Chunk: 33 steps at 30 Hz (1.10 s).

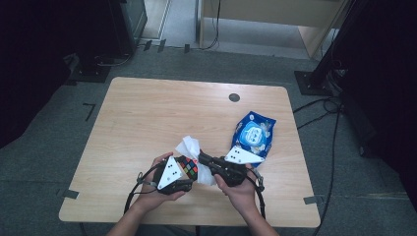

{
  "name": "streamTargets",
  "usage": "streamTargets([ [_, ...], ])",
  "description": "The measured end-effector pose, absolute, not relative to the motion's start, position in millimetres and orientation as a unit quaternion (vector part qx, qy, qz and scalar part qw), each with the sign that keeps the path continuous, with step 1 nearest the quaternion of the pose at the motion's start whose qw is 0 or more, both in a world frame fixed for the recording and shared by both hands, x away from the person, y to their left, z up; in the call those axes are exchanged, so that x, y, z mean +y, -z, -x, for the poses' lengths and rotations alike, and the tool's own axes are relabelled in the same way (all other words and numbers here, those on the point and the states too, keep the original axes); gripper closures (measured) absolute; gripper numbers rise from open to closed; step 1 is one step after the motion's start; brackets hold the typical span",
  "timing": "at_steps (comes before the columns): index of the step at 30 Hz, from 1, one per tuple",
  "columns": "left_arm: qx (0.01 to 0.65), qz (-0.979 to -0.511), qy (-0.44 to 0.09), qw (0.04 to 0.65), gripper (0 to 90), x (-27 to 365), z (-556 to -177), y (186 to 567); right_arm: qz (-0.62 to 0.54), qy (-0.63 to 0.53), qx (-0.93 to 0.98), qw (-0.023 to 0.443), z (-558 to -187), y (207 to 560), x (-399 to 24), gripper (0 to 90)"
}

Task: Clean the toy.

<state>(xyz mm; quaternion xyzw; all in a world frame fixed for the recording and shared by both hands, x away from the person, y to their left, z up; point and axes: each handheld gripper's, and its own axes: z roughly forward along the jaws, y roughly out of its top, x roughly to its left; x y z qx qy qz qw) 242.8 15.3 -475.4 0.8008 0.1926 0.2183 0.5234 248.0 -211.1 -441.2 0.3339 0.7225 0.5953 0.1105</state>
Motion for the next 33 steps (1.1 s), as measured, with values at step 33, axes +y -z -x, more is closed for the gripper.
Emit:
streamTargets([
  [33,0.196,-0.792,-0.211,0.538,34.0,24.0,-244.9,464.9,-0.386,-0.547,0.732,0.129,-260.7,456.7,-224.2,87.7],
])
